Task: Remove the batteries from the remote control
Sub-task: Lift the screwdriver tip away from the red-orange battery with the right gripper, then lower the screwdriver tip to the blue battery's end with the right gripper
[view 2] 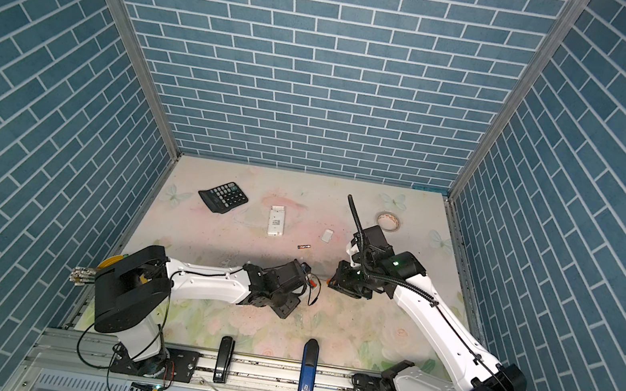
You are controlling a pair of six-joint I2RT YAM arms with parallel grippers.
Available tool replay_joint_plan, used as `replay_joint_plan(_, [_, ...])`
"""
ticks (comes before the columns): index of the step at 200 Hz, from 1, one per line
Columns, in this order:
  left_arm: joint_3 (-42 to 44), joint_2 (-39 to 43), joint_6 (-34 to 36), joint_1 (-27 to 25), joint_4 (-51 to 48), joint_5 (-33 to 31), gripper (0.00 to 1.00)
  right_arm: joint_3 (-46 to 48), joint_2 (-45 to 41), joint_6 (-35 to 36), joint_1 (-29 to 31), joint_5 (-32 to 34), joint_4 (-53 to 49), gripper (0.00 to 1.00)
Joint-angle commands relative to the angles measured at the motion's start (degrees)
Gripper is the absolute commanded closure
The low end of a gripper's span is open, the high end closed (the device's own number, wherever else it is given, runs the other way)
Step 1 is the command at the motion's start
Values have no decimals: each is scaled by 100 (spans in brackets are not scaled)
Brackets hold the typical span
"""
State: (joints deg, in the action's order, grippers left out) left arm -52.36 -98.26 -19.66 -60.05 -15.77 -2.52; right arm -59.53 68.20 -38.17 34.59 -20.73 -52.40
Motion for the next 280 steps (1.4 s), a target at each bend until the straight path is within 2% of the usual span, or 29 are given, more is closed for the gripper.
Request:
replay_joint_plan(1, [314, -434, 94, -187, -395, 428, 71, -169, 61, 451, -14, 236, -382, 100])
replay_joint_plan(148, [340, -370, 54, -182, -453, 407, 71, -24, 525, 557, 19, 20, 41, 100])
replay_joint_plan(280, [382, -328, 49, -182, -453, 360, 71, 177, 593, 548, 70, -36, 36, 100])
